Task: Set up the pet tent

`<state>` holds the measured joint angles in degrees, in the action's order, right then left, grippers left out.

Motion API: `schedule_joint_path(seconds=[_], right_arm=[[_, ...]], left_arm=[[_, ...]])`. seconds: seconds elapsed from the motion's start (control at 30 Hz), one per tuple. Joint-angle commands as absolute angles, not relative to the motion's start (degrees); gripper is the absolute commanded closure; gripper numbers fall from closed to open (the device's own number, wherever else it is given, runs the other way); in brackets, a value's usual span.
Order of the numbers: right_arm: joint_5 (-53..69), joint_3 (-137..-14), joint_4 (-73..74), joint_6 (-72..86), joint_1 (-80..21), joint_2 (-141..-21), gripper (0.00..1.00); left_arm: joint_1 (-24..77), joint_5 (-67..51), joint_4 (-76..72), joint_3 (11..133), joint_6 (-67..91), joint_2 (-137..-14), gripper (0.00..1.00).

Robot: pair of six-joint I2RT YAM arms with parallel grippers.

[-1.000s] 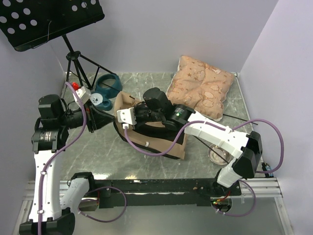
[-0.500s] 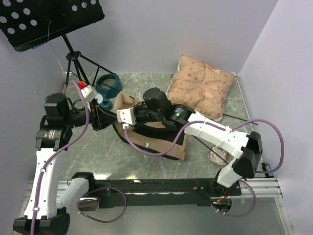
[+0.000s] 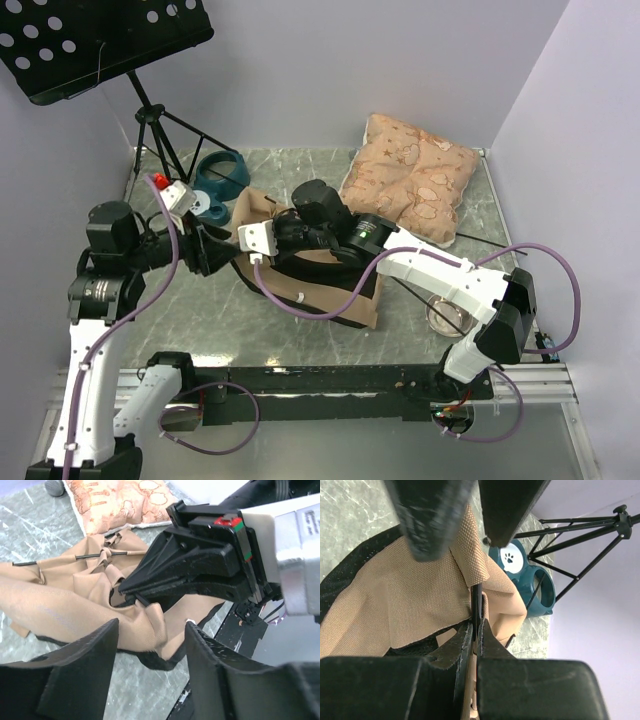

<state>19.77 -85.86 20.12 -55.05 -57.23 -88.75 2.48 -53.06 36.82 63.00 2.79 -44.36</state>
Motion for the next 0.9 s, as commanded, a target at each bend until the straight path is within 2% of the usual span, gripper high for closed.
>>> schedule_joint_path(seconds=[0.0,0.2,0.43,0.57,0.7,0.8,0.87], right_arm=[[19.3,-86.4,21.4,-54.6,-57.0,-87.8,1.0],[20.3,-86.5,21.4,-54.2,-57.0,-87.5,1.0],[20.9,-86.7,21.5,-54.1,-57.0,-87.5,1.0],[21.4,-87.1,21.7,-53.9,-57.0,-87.9,1.0],[21.5,-87.5,21.7,-54.0,-57.2,-88.4,1.0],[21.5,-88.1,21.6,-54.1,-57.4,-88.9,1.0],[21.3,-88.5,22.0,-54.1,-57.6,-89.2,1.0]], left_arm=[[2.5,-51.7,37.4,63.2,3.3,-40.7,0.39],[2.5,-50.7,28.1,55.6,9.7,-37.1,0.41],[2.5,-51.5,15.0,51.2,17.2,-38.2,0.48],[2.6,-51.2,13.1,51.4,18.8,-39.5,0.58],[2.8,-51.7,11.6,51.4,20.2,-40.1,0.64],[3.5,-51.0,13.7,52.3,19.0,-41.0,0.66],[4.0,-50.3,14.6,53.1,18.5,-41.4,0.64]])
